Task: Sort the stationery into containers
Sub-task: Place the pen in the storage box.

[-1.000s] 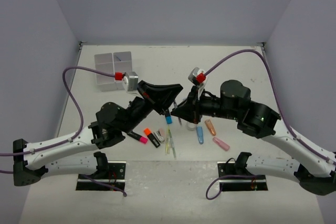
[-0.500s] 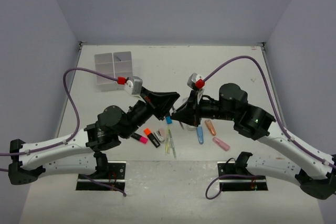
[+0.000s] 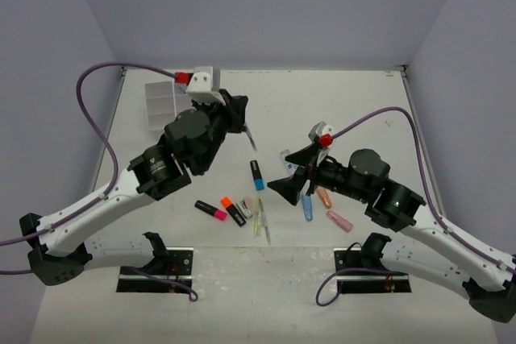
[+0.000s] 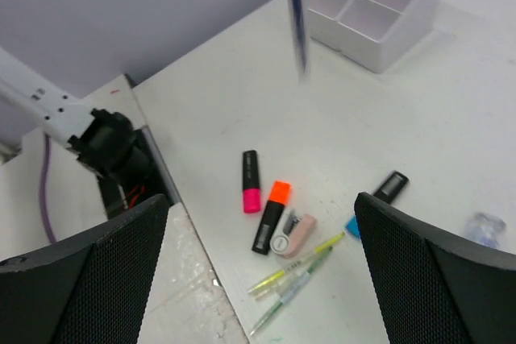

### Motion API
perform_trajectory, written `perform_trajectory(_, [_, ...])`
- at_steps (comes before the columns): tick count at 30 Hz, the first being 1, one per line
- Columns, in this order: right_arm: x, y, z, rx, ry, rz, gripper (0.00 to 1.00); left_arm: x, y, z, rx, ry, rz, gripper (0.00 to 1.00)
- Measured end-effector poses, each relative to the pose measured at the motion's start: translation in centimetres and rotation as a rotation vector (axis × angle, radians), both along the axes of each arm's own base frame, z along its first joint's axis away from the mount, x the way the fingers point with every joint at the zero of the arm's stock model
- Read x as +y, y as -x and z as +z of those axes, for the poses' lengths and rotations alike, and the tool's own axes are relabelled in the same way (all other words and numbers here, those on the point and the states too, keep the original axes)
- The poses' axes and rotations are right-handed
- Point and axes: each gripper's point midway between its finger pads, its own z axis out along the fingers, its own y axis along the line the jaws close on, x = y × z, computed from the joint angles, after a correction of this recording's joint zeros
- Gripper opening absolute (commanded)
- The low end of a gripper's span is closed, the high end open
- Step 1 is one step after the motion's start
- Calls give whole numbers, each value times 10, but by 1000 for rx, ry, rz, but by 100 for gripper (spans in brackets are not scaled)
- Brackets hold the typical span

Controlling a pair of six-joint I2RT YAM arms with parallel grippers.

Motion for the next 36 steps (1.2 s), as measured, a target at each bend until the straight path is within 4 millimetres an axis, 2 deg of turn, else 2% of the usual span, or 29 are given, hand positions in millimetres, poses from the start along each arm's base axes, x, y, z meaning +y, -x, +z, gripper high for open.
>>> perform_trajectory(3, [-27, -6, -10, 7, -19, -132, 99, 51, -78, -7, 40, -49, 286, 0])
perform_trajectory(6, [-47, -4, -6, 0, -65, -201, 99, 110, -141, -35, 96, -86, 527, 0])
perform_trajectory(10, [-50, -2, -1, 14, -103, -210, 99, 181, -201, -76, 145, -128, 768, 0])
perform_trajectory(15, [-47, 1, -22, 69, -91, -202, 99, 221, -258, -115, 146, -155, 863, 0])
perform_trajectory(19, [-51, 9, -35, 91, -100, -188, 99, 242, -280, -135, 141, -176, 879, 0])
perform_trajectory(22, [-54, 13, -27, 75, -127, -179, 99, 249, -288, -133, 111, -164, 886, 0])
perform_trajectory(29, [-50, 11, -24, 75, -116, -172, 99, 245, -300, -113, 15, -98, 876, 0])
perform_trajectory(32, [-50, 11, -25, 74, -111, -170, 99, 244, -303, -119, 6, -90, 877, 0])
perform_trajectory(36, [-50, 11, -25, 72, -111, -170, 99, 244, -303, -138, 22, -101, 874, 1])
